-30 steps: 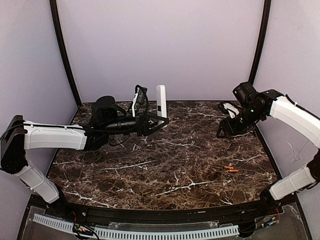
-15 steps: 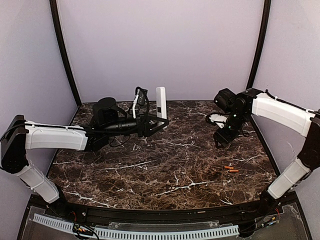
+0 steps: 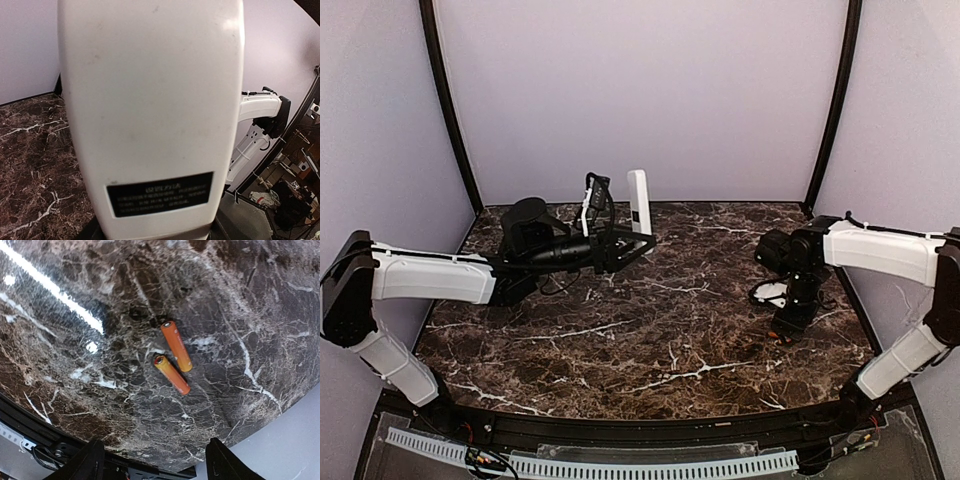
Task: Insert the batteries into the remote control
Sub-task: Move the right arm with the battery to the center of the board.
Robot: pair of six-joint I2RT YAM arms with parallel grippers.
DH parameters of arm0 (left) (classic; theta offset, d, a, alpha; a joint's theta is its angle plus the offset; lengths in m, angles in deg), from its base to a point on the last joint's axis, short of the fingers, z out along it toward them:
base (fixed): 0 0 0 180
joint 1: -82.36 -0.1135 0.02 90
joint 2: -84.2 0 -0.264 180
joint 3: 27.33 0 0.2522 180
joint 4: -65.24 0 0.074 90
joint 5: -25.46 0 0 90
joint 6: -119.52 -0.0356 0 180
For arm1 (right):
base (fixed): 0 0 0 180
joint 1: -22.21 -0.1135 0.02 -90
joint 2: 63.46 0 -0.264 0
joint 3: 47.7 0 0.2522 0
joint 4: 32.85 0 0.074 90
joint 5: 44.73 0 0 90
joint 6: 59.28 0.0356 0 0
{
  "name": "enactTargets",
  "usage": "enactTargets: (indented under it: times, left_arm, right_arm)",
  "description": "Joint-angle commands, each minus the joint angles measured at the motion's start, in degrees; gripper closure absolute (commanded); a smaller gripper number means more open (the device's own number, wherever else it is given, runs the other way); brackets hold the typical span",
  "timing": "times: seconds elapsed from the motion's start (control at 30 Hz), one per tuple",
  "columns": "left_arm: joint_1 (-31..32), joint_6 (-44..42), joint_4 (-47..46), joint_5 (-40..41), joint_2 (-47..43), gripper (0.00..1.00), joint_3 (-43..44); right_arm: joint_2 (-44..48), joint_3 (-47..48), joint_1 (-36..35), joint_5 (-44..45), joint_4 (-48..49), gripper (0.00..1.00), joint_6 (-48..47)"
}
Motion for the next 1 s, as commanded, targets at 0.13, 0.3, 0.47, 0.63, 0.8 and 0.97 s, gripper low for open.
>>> enactTargets:
  times: [0.13, 0.3, 0.47, 0.63, 0.8, 0.97]
  left_arm:
    - [-0.8, -0.6, -4.0, -1.0, -3.3, 0.69, -2.6]
    - [-1.2, -0.4, -4.4, -1.4, -4.6, 0.68, -3.5]
    - [-2.0, 0.6, -6.6, -2.4, -5.2, 0.66, -4.5]
    - [-2.5, 0.8, -6.9, -2.6, -6.4, 0.66, -5.1]
    - [-2.8, 1.8, -8.4, -2.7, -6.8, 0.66, -5.6]
    - [-2.8, 1.8, -8.6, -2.8, -7.2, 0.65, -5.6]
  right_arm:
    - [-0.4, -1.8, -0.6, -2.6, 1.5, 0.42, -4.4]
    - [-2.3, -2.8, -0.8, -1.1, 2.5, 0.49, -5.3]
    - [-5.7, -1.4, -0.8, 1.7, 2.9, 0.49, -5.8]
    - [-8.1, -0.7, -0.8, 3.6, 4.1, 0.5, -6.7]
    - [-10.7, 0.6, -0.8, 4.7, 4.4, 0.5, -6.9]
    - [-13.4, 1.7, -0.8, 5.5, 5.5, 0.51, -7.7]
